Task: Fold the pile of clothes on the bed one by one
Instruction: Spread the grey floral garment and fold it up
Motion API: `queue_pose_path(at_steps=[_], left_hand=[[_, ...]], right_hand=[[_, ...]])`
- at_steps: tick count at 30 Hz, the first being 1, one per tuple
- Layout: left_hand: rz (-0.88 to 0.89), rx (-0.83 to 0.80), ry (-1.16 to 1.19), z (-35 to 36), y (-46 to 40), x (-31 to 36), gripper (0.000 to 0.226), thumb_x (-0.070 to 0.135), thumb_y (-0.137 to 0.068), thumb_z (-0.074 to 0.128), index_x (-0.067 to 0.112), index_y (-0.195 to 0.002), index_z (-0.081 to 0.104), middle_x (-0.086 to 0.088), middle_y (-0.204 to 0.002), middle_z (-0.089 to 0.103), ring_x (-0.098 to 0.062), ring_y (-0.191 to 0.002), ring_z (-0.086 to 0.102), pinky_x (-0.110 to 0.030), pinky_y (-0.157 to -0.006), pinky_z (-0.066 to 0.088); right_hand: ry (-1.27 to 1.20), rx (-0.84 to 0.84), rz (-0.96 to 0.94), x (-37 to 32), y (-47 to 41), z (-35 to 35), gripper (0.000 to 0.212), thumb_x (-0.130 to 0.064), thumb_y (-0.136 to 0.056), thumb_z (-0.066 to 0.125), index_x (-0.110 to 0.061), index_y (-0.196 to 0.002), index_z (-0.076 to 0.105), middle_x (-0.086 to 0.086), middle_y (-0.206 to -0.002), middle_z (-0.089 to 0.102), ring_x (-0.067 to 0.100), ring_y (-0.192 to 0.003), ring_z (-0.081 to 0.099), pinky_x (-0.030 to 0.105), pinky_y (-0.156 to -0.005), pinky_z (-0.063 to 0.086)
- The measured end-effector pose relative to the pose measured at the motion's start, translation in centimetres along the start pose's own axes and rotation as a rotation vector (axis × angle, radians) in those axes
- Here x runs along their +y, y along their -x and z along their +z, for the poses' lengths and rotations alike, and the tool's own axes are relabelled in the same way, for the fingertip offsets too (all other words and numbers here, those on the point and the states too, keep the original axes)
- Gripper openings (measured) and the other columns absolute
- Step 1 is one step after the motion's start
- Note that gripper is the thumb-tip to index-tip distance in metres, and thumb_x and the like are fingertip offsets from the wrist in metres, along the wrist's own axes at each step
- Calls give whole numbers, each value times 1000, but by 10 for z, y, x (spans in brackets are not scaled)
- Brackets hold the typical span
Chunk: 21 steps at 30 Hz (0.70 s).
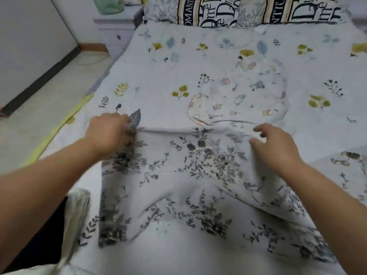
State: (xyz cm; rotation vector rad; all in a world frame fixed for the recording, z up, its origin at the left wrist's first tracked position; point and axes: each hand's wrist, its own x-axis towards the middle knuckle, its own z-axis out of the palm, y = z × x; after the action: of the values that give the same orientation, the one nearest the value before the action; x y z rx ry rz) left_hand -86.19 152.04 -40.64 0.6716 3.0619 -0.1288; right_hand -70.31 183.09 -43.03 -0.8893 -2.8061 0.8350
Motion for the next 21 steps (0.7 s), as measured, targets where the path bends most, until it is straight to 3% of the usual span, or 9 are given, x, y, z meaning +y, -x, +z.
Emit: queue_pose_path(at_steps=[2, 5, 8, 10, 12, 14, 17, 19, 21], left_hand=[[-56, -46, 12, 32, -1, 2, 49, 13, -83, 58, 14, -131, 48, -14, -129, 52, -36, -115, 47, -41, -92, 36], [-172, -103, 123, 66, 13, 16, 54, 17, -86, 56, 7, -137, 39, -19, -136, 43, -39, -118, 43, -44, -93, 38], [-356, -291, 215, 102, 40, 25, 58, 33, -91, 50, 10, -140, 29, -22, -140, 34, -40, -124, 36, -46, -99, 36], [-505, -400, 237, 123, 57, 29, 56, 40, -93, 41, 17, -140, 22, -23, -137, 33, -42, -122, 36, -49, -100, 34], [-590, -450, 216, 138, 71, 31, 51, 40, -95, 36, 23, -139, 19, -23, -129, 36, -42, -114, 41, -49, -97, 35], [-582, -422, 186, 144, 78, 26, 51, 36, -95, 35, 28, -141, 16, -23, -122, 37, -41, -107, 44, -48, -92, 38], [-464, -310, 254, 141, 82, 13, 49, 20, -92, 43, 25, -139, 29, -20, -110, 35, -37, -83, 48, -42, -80, 43], [-361, -231, 238, 129, 78, 7, 46, 11, -87, 47, 20, -131, 42, -15, -100, 34, -31, -73, 44, -40, -73, 44], [-299, -155, 172, 116, 71, -1, 45, 11, -84, 51, 22, -127, 48, -15, -97, 36, -34, -78, 47, -40, -70, 43]], right_hand=[[214, -29, -8, 9, -5, 22, 47, -23, -91, 52, -13, -136, 43, 15, -138, 43, 34, -123, 39, 42, -96, 36], [425, 17, -48, 19, 12, 44, 57, -24, -88, 59, -9, -139, 38, 22, -137, 40, 37, -127, 36, 47, -101, 34], [369, 103, -226, 26, 55, 71, 46, -16, -71, 74, -6, -114, 60, 20, -111, 59, 36, -100, 58, 48, -82, 49], [366, -80, -324, 32, 91, 93, 50, -39, -62, 77, -16, -104, 63, 9, -103, 64, 25, -87, 63, 38, -74, 54], [434, -330, -349, 46, 116, 122, 87, -63, -34, 77, -21, -107, 56, 10, -105, 68, 29, -89, 69, 43, -69, 57], [521, -443, -338, 61, 126, 144, 106, -62, -20, 81, -19, -112, 49, 16, -105, 70, 35, -91, 69, 50, -65, 55], [560, -415, -392, 63, 125, 149, 58, -27, -57, 70, -16, -111, 51, 20, -102, 70, 38, -89, 69, 53, -62, 56], [540, -378, -395, 57, 123, 148, 49, -13, -53, 72, -14, -102, 68, 17, -95, 72, 37, -83, 70, 50, -61, 57], [500, -288, -425, 46, 127, 145, 35, -11, -59, 64, -14, -92, 76, 11, -91, 73, 33, -79, 71, 46, -61, 58]])
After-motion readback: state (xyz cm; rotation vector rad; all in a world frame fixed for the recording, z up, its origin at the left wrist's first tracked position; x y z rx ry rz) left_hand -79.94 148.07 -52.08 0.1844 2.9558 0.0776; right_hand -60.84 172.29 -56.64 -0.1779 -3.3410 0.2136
